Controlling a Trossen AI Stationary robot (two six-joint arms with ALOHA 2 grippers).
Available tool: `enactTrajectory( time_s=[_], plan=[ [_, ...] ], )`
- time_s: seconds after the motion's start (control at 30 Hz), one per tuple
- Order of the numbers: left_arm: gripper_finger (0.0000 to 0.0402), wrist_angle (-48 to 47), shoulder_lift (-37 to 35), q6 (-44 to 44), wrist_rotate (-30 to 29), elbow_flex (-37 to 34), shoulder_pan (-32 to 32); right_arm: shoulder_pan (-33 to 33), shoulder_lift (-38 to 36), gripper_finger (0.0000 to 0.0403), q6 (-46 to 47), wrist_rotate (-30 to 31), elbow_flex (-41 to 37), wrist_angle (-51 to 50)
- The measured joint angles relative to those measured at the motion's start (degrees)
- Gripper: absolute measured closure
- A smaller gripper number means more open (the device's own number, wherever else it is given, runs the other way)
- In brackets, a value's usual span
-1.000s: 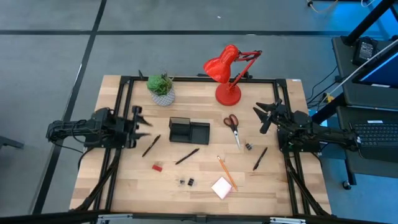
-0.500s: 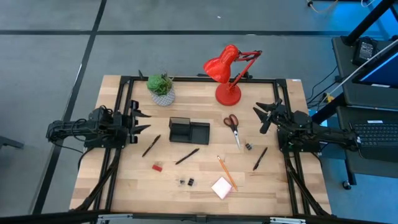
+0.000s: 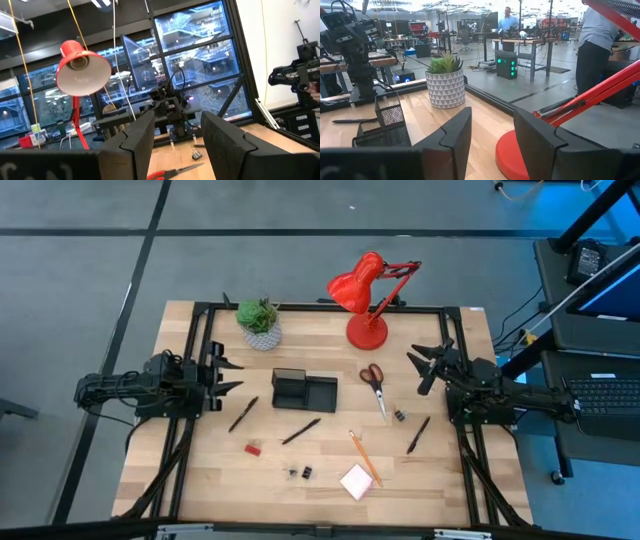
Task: Pick and place office supplies into organizer
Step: Put the left black pen into the black desk organizer
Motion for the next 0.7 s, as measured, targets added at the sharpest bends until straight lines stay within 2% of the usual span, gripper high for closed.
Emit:
enactTrajectory(
  time_s=[0.23,0.47,0.7],
  plan=[
    [0.0245,-0.4,0.0,0.0,-2.2,0.0,0.0,0.0,0.0,0.0253,-5.3,0.0,0.0,-0.4],
    [0.0245,-1.1,0.0,-2.3,-0.7,0.0,0.0,0.0,0.0,0.0253,-4.2,0.0,0.0,-0.4],
    [0.0241,-4.9,0.0,-3.4,-4.5,0.0,0.0,0.0,0.0,0.0253,-4.2,0.0,0.0,-0.4]
  ],
)
